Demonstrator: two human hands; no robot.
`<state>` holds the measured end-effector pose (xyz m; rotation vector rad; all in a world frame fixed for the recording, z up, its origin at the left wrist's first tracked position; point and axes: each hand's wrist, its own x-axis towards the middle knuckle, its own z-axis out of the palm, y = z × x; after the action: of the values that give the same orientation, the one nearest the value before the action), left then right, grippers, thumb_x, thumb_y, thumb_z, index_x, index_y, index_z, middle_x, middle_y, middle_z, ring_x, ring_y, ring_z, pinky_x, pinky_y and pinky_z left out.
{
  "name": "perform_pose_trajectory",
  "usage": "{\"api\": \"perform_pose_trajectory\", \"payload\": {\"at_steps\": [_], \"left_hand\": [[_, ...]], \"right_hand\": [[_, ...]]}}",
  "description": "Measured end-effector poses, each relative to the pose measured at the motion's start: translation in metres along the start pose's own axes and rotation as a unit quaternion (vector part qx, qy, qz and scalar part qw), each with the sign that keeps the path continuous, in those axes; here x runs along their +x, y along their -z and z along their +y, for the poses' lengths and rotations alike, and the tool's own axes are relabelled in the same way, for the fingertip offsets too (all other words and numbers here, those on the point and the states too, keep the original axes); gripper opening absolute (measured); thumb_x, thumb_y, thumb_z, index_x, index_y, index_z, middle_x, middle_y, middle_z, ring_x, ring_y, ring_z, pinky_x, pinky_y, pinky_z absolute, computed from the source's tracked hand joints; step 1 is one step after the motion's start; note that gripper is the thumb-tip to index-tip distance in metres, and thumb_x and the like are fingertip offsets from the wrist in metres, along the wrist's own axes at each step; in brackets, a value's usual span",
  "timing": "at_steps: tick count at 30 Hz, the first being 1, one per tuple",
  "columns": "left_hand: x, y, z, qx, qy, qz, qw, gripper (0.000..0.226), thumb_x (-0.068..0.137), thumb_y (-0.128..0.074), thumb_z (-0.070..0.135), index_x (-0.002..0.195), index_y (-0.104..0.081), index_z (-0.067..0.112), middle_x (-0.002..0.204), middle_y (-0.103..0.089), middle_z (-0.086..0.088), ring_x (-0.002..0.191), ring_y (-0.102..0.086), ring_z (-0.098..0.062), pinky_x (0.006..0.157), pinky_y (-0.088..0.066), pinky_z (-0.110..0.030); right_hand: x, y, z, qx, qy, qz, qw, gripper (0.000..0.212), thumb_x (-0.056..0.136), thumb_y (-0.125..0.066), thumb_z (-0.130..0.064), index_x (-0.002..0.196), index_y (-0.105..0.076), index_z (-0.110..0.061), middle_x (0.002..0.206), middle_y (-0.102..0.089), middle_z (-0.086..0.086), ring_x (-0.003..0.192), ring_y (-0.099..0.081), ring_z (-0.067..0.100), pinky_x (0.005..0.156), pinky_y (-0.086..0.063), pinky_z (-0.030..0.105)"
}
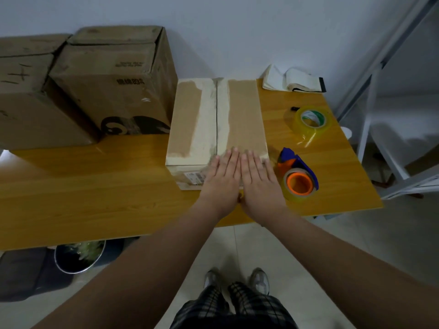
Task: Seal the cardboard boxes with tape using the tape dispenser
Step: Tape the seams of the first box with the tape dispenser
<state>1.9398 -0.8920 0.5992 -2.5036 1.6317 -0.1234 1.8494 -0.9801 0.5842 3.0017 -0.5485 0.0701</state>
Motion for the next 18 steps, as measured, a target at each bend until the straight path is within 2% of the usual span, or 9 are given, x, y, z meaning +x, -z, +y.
{"api": "perform_pose_trajectory", "payload": {"at_steps": [2,4,7,11,15,17,18], "left_hand": [[-0.004,-0.006,-0.011,-0.003,-0.009,0.03,0.999,0.067,0.097,-0.023,0.034,0.144,0.017,0.008,0.158,0.007,-0.01,0.144,0.008,-0.024,0.115,0.007,-0.043],[-0.018,-0.013,-0.04,0.005,0.001,0.039,0.999,0.066,0.098,-0.025,0.032,0.145,0.016,0.012,0.158,0.007,-0.005,0.144,0.009,-0.019,0.116,0.006,-0.043],[-0.05,-0.024,-0.094,-0.002,0.057,0.027,0.998,0.075,0.096,-0.036,0.04,0.146,0.014,0.016,0.154,0.012,0.001,0.142,0.013,-0.014,0.115,0.007,-0.04],[-0.064,-0.027,-0.113,0.009,0.061,0.017,0.998,0.08,0.094,-0.038,0.047,0.146,0.013,0.017,0.153,0.012,0.002,0.14,0.013,-0.011,0.114,0.006,-0.038],[-0.078,-0.03,-0.125,-0.037,0.081,0.004,0.996,0.081,0.093,-0.04,0.047,0.145,0.015,0.019,0.157,0.006,0.001,0.14,0.009,-0.009,0.114,0.005,-0.034],[-0.082,-0.028,-0.137,-0.07,0.061,0.02,0.995,0.072,0.096,-0.039,0.043,0.149,0.003,0.019,0.158,-0.003,0.002,0.141,0.005,-0.008,0.114,0.004,-0.032],[-0.079,-0.025,-0.141,-0.095,0.051,0.04,0.993,0.063,0.097,-0.038,0.04,0.15,-0.012,0.018,0.157,-0.013,0.001,0.142,-0.003,-0.01,0.115,0.0,-0.032]], "right_hand": [[-0.005,-0.004,-0.002,-0.042,-0.013,-0.002,0.999,0.077,0.091,-0.026,-0.024,0.138,0.03,-0.001,0.155,0.015,0.019,0.143,0.017,0.03,0.114,0.015,0.046],[-0.007,-0.006,0.002,-0.052,-0.017,0.009,0.998,0.078,0.088,-0.027,-0.017,0.139,0.03,-0.002,0.156,0.015,0.016,0.143,0.016,0.028,0.114,0.014,0.046],[-0.005,-0.006,0.006,-0.043,-0.016,0.005,0.999,0.083,0.086,-0.037,-0.018,0.146,0.019,-0.007,0.158,0.008,0.01,0.145,0.012,0.022,0.115,0.013,0.047],[-0.003,0.002,0.012,-0.044,-0.005,-0.019,0.999,0.084,0.084,-0.048,-0.025,0.151,-0.001,-0.008,0.159,-0.006,0.009,0.146,-0.001,0.021,0.116,0.006,0.048],[-0.003,0.01,0.018,-0.045,0.004,-0.034,0.998,0.079,0.092,-0.044,-0.044,0.151,-0.004,-0.01,0.159,-0.007,0.007,0.146,-0.002,0.018,0.116,0.006,0.047],[0.001,0.016,0.013,-0.016,-0.016,-0.009,1.0,0.071,0.094,-0.037,-0.049,0.15,-0.02,-0.009,0.157,-0.02,0.008,0.145,-0.012,0.02,0.117,0.004,0.047],[0.006,0.021,0.008,0.008,-0.027,0.014,1.0,0.064,0.095,-0.033,-0.049,0.145,-0.034,-0.008,0.152,-0.032,0.009,0.143,-0.023,0.022,0.117,0.001,0.046]]}}
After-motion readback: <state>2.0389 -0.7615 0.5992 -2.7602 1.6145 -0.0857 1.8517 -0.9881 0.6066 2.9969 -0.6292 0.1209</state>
